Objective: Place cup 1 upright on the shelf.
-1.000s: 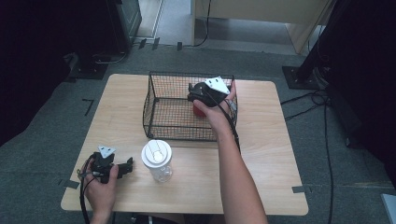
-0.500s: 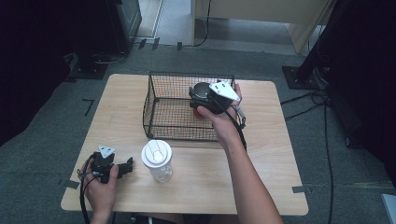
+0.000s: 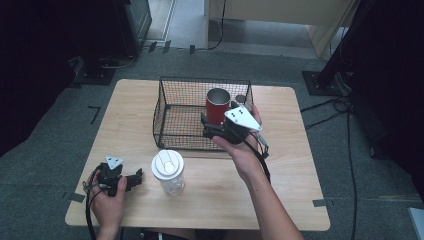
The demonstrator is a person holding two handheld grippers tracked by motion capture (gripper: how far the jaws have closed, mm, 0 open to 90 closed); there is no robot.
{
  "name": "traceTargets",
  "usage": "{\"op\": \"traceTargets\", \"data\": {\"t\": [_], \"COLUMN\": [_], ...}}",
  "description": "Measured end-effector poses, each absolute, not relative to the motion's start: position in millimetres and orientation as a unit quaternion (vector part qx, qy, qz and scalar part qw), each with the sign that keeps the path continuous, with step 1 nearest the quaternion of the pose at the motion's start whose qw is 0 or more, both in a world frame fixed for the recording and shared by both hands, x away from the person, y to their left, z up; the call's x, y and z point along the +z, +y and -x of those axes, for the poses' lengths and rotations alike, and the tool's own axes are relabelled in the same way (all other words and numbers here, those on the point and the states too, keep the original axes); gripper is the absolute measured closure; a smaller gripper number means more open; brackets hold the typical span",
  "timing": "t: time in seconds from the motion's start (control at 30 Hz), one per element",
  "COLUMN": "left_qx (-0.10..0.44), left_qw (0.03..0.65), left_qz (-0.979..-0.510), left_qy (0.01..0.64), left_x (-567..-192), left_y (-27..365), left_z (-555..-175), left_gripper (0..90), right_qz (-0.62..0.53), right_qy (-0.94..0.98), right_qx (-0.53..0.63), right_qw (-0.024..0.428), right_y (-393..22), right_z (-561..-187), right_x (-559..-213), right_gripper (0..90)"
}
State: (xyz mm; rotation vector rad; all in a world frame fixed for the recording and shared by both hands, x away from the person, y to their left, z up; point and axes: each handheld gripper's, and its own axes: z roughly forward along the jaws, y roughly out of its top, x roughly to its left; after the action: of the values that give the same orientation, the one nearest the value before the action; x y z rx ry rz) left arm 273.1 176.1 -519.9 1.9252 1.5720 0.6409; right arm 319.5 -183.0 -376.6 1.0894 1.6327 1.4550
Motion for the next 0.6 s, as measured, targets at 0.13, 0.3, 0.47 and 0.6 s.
{"op": "traceTargets", "data": {"t": [0.13, 0.3, 0.47, 0.6], "left_qx": [0.239, 0.24, 0.239, 0.24], "left_qw": [0.284, 0.284, 0.285, 0.285], "left_qz": [-0.718, -0.719, -0.717, -0.717], "left_qy": [0.588, 0.588, 0.589, 0.589], "left_x": [-520, -520, -520, -520], "left_y": [176, 176, 176, 176], "left_z": [-273, -273, -273, -273], "left_gripper": [0.4, 0.4, 0.5, 0.4], "right_qz": [-0.414, -0.414, -0.411, -0.408], "right_qy": [0.634, 0.636, 0.641, 0.646], "right_qx": [0.558, 0.557, 0.553, 0.55], "right_qw": [0.339, 0.336, 0.338, 0.336], "right_y": [-184, -189, -191, -190], "right_z": [-303, -282, -265, -253], "right_x": [-384, -396, -406, -414], "right_gripper": [0.0, 0.0, 0.0, 0.0]}}
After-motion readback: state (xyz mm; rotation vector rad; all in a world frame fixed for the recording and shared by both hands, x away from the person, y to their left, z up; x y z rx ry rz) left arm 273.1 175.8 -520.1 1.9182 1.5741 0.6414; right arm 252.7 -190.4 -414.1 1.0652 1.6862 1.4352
